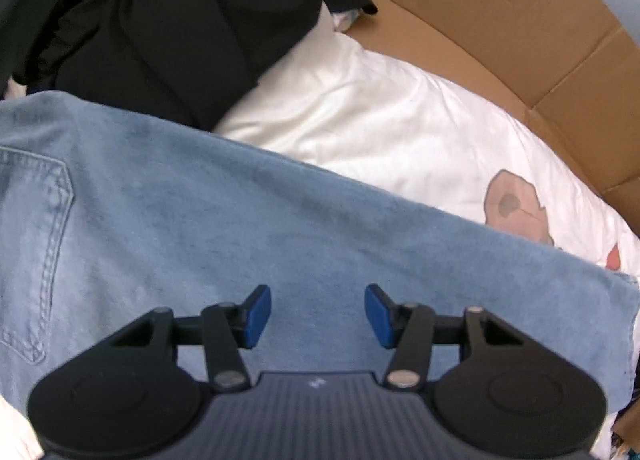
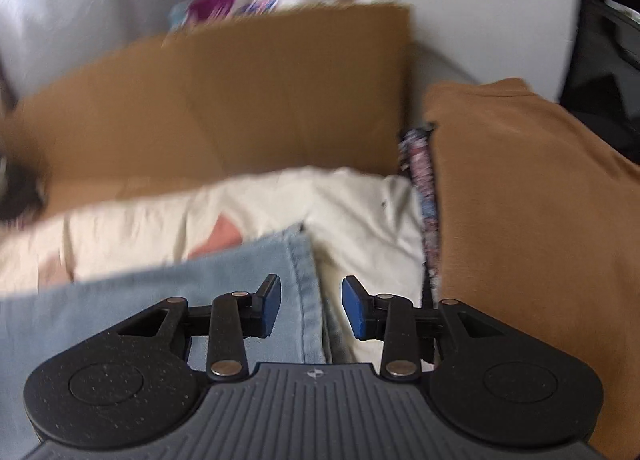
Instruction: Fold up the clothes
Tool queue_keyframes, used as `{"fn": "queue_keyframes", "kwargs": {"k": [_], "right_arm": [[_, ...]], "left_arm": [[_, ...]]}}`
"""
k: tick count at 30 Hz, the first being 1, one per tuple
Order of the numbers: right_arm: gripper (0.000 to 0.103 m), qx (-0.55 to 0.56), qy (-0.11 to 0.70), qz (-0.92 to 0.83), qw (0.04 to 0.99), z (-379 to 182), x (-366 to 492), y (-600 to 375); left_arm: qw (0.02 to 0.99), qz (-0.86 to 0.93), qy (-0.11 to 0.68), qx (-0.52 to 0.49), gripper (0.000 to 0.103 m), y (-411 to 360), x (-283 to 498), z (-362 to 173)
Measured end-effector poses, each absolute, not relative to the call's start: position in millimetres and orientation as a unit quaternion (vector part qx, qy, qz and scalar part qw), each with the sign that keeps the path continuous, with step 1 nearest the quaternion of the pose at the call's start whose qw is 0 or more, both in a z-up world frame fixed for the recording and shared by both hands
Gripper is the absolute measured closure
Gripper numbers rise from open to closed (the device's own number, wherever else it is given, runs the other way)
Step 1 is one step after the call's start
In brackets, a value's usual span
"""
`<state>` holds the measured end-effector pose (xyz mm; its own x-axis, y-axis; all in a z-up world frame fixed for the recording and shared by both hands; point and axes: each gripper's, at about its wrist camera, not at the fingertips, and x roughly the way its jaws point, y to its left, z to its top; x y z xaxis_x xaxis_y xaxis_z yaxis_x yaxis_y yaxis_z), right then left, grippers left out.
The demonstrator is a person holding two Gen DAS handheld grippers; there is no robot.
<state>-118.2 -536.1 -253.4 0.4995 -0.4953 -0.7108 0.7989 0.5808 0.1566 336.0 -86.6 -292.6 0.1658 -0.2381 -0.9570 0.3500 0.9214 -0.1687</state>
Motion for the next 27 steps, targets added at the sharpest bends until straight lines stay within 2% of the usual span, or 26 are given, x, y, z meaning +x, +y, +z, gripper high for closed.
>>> {"fn": "queue_keyframes", "kwargs": {"k": [6, 13, 15, 17, 27], "right_arm": [[0.062, 0.23, 0.313, -0.379, 0.84, -268, -118, -533], [0.061, 0.213, 0.362, -0.357, 0.834, -295, -106, -541], [0.061, 0.213, 0.375, -0.35, 0.832, -301, -106, -543], [0.061, 0.21, 0.384, -0.35, 0.828, -306, -105, -543], [0.057, 0.227, 0.389, -0.345, 0.823, -322, -95, -542]], "left_arm": [[0.755, -0.219, 0.614, 0.068, 0.046, -105, 332, -298], [0.758, -0.241, 0.596, 0.108, 0.046, -111, 314, -316], [0.755, -0.245, 0.6, 0.103, 0.045, -112, 309, -324], [0.76, -0.245, 0.595, 0.094, 0.04, -113, 305, -326], [0.772, -0.248, 0.581, 0.073, 0.04, -120, 303, -325]]}}
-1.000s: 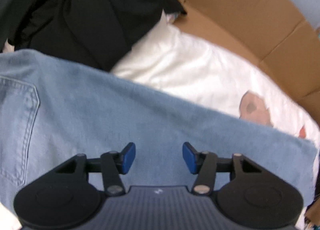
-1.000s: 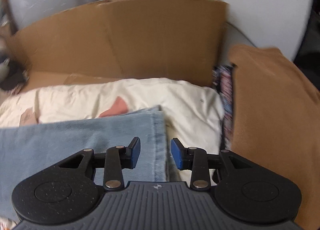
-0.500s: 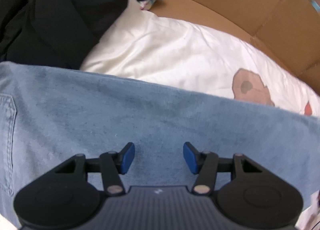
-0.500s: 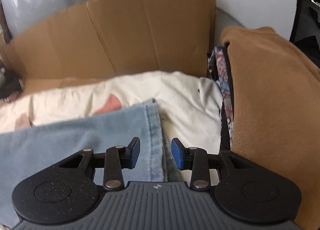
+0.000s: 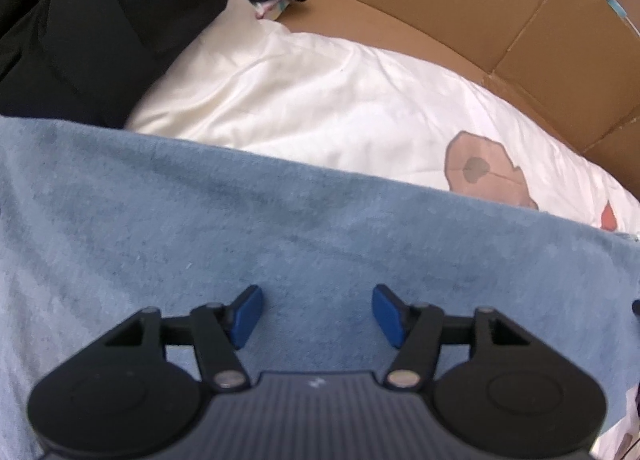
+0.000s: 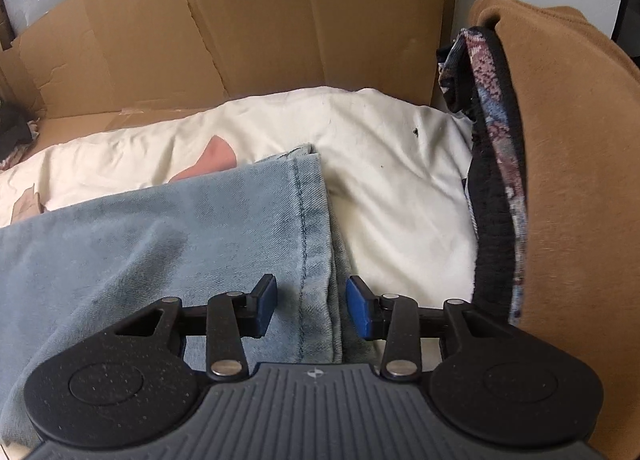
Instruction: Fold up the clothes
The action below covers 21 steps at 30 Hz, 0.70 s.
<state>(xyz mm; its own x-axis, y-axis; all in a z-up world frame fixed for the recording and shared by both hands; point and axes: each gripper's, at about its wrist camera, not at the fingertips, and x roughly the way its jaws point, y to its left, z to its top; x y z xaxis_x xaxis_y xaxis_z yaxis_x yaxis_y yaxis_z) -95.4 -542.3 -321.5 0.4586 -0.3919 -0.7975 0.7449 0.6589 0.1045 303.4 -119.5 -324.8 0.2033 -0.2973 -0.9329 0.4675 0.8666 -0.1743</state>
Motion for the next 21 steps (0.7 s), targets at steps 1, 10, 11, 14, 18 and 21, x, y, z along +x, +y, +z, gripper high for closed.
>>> {"fn": "queue_keyframes", "kwargs": {"k": [1, 10, 11, 14, 18, 21], "right_arm": [[0.057, 0.232, 0.383, -0.344, 0.825, -321, -96, -543], [0.064, 0.239, 0.354, -0.339, 0.839, -317, -101, -548], [0.064, 0.238, 0.351, -0.34, 0.839, -316, -100, -549], [0.064, 0.234, 0.345, -0.343, 0.842, -314, -98, -551], [0.064, 0.216, 0.344, -0.344, 0.847, -310, -90, -560], [0.064, 0.198, 0.351, -0.336, 0.851, -311, -79, -566]], "left_arm": [[0.772, -0.249, 0.581, 0.071, 0.04, -120, 303, -324], [0.772, -0.258, 0.579, 0.057, 0.041, -128, 298, -319], [0.772, -0.259, 0.578, 0.055, 0.041, -129, 298, -319], [0.773, -0.26, 0.577, 0.05, 0.041, -127, 301, -318], [0.774, -0.26, 0.576, 0.046, 0.041, -125, 302, -318], [0.774, -0.258, 0.576, 0.045, 0.041, -122, 303, -319]]}}
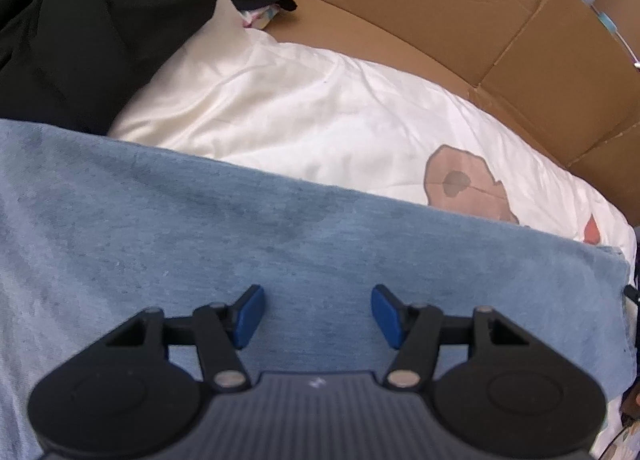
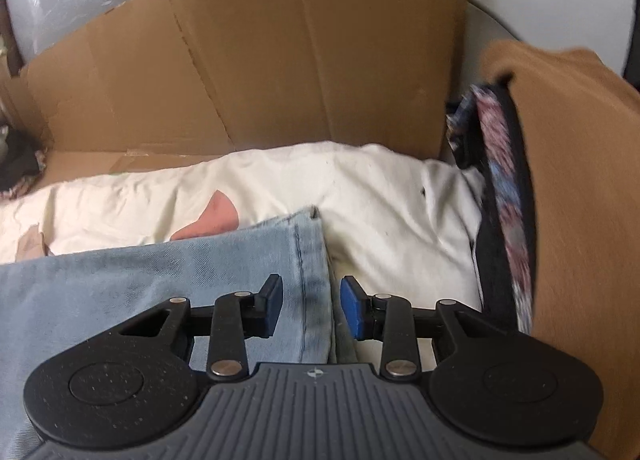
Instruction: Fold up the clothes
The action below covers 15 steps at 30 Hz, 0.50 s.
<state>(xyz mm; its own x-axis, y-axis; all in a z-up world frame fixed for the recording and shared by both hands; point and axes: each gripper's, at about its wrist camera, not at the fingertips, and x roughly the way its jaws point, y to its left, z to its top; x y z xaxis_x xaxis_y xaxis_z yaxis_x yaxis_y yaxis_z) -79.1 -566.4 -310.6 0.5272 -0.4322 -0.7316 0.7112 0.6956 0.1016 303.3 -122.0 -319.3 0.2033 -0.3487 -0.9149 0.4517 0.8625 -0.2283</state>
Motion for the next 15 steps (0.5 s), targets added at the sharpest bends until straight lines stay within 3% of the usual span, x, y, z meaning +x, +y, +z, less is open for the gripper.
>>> {"fn": "queue_keyframes", "kwargs": {"k": [10, 11, 12, 15], "right_arm": [[0.066, 0.152, 0.37, -0.323, 0.858, -317, -58, -568], [0.078, 0.145, 0.367, -0.325, 0.86, -315, -59, -567], [0.085, 0.138, 0.363, -0.326, 0.862, -314, -59, -565], [0.093, 0.119, 0.36, -0.33, 0.864, -308, -60, -561]], "left_arm": [[0.775, -0.26, 0.574, 0.044, 0.041, -118, 303, -321], [0.776, -0.26, 0.573, 0.043, 0.041, -117, 303, -322], [0.776, -0.26, 0.573, 0.043, 0.041, -117, 303, -322], [0.777, -0.261, 0.572, 0.04, 0.041, -117, 303, -322]]}}
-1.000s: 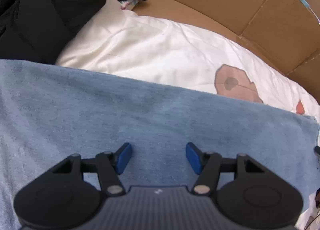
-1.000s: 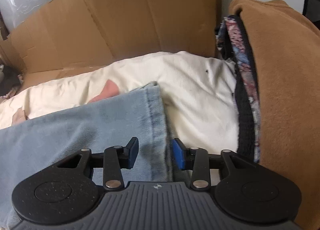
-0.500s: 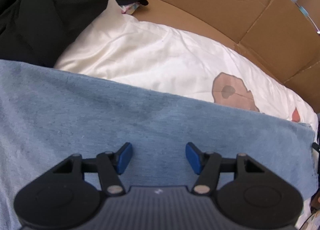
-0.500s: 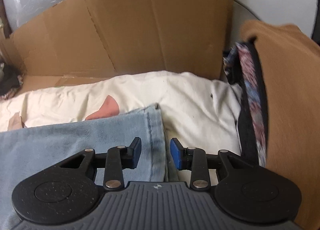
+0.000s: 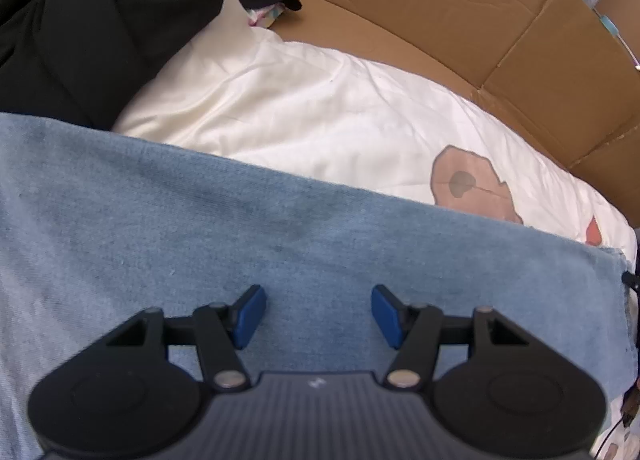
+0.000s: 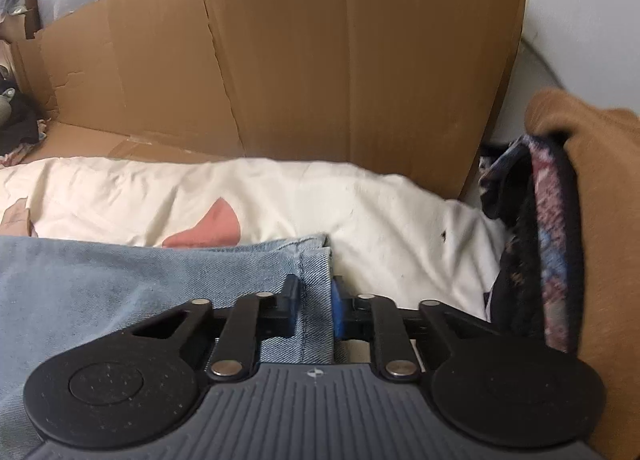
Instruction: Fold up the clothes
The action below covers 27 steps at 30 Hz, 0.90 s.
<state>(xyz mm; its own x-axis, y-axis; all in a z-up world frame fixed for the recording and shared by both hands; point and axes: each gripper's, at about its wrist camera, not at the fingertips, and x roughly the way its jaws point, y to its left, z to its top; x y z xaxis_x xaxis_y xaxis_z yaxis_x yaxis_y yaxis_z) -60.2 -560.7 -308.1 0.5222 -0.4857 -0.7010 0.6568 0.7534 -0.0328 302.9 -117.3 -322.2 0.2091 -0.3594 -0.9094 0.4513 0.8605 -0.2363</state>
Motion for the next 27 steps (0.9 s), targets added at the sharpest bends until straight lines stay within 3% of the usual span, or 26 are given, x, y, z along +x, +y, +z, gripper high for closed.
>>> {"fn": "queue_keyframes", "kwargs": {"k": [2, 11, 13, 15, 17, 21, 27], "right_arm": [[0.103, 0.097, 0.359, -0.336, 0.865, -303, -59, -556], [0.102, 0.095, 0.365, -0.328, 0.866, -292, -47, -564], [0.097, 0.107, 0.373, -0.322, 0.863, -295, -44, -567], [0.081, 0.1, 0.387, -0.321, 0.859, -300, -42, -565], [0.081, 0.079, 0.391, -0.321, 0.859, -303, -40, -563], [0.103, 0.081, 0.384, -0.316, 0.864, -302, -44, -565], [0.103, 0.055, 0.359, -0.319, 0.875, -285, -45, -561]], "left_arm": [[0.777, -0.261, 0.571, 0.036, 0.041, -117, 304, -322], [0.779, -0.262, 0.569, 0.032, 0.041, -117, 304, -323], [0.779, -0.263, 0.569, 0.034, 0.041, -118, 304, -324], [0.779, -0.263, 0.568, 0.036, 0.041, -118, 303, -324], [0.78, -0.264, 0.567, 0.038, 0.041, -119, 302, -324], [0.782, -0.258, 0.567, 0.034, 0.041, -120, 304, -323], [0.781, -0.264, 0.565, 0.03, 0.041, -121, 302, -322]]}}
